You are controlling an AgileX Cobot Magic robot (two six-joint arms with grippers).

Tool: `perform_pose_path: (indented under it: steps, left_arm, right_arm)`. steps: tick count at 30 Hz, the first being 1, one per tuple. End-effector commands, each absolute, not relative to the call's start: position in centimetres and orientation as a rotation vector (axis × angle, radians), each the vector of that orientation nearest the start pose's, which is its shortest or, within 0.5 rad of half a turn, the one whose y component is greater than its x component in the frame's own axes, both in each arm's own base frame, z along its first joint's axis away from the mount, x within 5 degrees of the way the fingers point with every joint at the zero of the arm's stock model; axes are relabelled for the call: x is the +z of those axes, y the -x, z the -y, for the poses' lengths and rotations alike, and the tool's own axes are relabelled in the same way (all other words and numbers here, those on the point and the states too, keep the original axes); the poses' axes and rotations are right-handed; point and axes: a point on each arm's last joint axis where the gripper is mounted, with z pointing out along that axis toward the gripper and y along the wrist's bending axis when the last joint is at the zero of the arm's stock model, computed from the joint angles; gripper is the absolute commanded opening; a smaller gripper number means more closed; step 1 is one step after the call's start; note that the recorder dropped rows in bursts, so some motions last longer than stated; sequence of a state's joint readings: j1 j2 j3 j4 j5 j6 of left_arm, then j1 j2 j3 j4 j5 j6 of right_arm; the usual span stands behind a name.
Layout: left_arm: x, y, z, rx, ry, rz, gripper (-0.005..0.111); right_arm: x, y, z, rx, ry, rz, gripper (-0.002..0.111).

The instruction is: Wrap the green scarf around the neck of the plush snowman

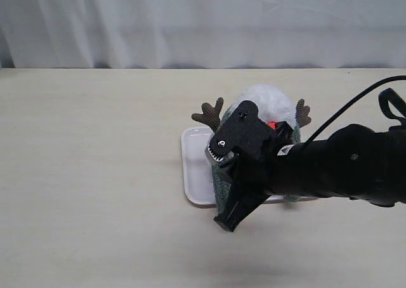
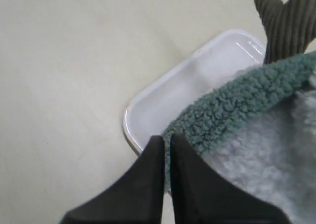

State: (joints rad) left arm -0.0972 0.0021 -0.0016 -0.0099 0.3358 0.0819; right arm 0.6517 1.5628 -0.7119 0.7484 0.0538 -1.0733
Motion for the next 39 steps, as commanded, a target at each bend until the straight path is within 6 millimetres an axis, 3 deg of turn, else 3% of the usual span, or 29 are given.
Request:
perform_pose_path:
  steps: [1, 5, 7, 15, 20, 23, 31, 34, 39]
  left_arm:
    - [18.4, -5.4, 0.6, -0.026, -0.163, -1.799, 0.0]
    - [18.4, -5.4, 0.6, -0.026, -0.163, -1.799, 0.0]
    - [18.4, -5.4, 0.6, -0.026, -0.163, -1.799, 0.0]
    - [18.4, -5.4, 0.6, -0.026, -0.163, -1.799, 0.0]
    - [18.4, -5.4, 0.6, -0.026, -0.163, -1.799, 0.0]
    - [18.4, -5.4, 0.6, -0.026, -0.163, -1.799, 0.0]
    - [18.4, -5.4, 0.6, -0.026, -0.163, -1.799, 0.0]
    - [18.4, -5.4, 0.6, -0.026, -0.163, -1.799, 0.0]
    - [18.4, -5.4, 0.6, -0.026, -0.163, -1.799, 0.0]
  right_arm:
    - [18.1, -22.6, -18.4, 0.302, 1.1, -2.192, 0.013]
    - [17.7, -22.4, -18.4, 0.435, 0.82, -2.375, 0.045]
    - [17.1, -22.5, -18.5, 0.461, 0.714, -2.436, 0.056]
    - [14.3, -24.4, -18.5, 0.373, 0.483, -2.452, 0.055]
    - [12.6, -24.8, -18.6, 0.336, 0.487, -2.486, 0.055]
    - [12.4, -25.0, -18.9, 0.34, 0.495, -2.495, 0.047]
    - [12.4, -24.8, -19.1, 0.298, 0.726, -2.457, 0.004]
    - [12.9, -24.5, -19.1, 0.301, 0.809, -2.437, 0.004]
    - [15.4, -24.1, -19.0, 0.324, 0.851, -2.355, 0.004]
